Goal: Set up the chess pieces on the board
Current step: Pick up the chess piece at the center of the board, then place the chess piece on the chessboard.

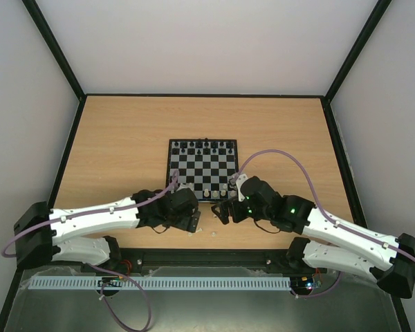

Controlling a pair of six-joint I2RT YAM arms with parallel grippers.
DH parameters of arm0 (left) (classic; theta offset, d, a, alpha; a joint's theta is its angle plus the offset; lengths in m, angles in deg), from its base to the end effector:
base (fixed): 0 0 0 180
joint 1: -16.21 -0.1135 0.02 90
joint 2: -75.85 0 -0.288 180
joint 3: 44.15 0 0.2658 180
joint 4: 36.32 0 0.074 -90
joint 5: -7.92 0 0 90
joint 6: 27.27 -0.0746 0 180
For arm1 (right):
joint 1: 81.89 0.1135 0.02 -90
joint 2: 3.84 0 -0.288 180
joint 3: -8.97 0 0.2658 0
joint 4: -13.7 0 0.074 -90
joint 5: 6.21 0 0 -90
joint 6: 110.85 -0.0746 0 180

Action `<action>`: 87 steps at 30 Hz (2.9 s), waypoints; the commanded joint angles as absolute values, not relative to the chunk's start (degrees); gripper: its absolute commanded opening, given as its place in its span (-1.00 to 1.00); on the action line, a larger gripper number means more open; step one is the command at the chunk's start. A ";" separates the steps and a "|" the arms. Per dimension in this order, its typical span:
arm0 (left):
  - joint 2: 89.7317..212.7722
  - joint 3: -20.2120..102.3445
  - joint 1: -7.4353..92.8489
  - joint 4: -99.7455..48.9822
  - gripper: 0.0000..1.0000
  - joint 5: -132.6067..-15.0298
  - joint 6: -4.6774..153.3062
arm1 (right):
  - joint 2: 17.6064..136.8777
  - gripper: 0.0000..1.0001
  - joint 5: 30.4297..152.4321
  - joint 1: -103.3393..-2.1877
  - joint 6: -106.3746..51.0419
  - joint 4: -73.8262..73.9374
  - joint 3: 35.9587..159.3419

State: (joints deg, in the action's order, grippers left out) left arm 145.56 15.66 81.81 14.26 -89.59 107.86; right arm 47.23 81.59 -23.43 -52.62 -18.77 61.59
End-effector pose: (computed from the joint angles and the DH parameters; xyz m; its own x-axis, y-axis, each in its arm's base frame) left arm 0.1142 -0.2281 0.2092 -0.8746 0.2273 -0.4282 0.3634 0.8919 -0.2690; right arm 0.1239 0.1964 0.2684 -0.6678 -0.0823 -0.7397 -0.5679 0.6988 0.4349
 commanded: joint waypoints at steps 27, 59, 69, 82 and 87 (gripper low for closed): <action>158.01 13.76 87.81 10.60 -0.09 -87.19 111.89 | 45.82 0.97 81.42 -23.59 -52.93 -20.17 61.39; 161.25 13.82 88.33 10.95 -0.95 -87.61 112.11 | 45.05 0.97 82.60 -23.62 -52.84 -19.74 60.95; 158.56 25.48 78.61 21.39 -0.96 -91.90 102.17 | 43.46 0.97 82.68 -23.61 -52.95 -19.55 60.63; 172.70 46.12 66.93 22.86 -0.96 -88.14 87.02 | 42.84 0.97 82.46 -23.60 -52.93 -19.82 60.86; 178.54 47.75 65.48 20.99 -0.96 -86.21 85.68 | 42.39 0.97 82.47 -23.62 -52.95 -19.77 60.73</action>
State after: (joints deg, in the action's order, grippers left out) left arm 175.09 46.50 66.49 20.42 -88.56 88.93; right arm 43.45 82.29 -23.43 -52.86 -18.75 61.48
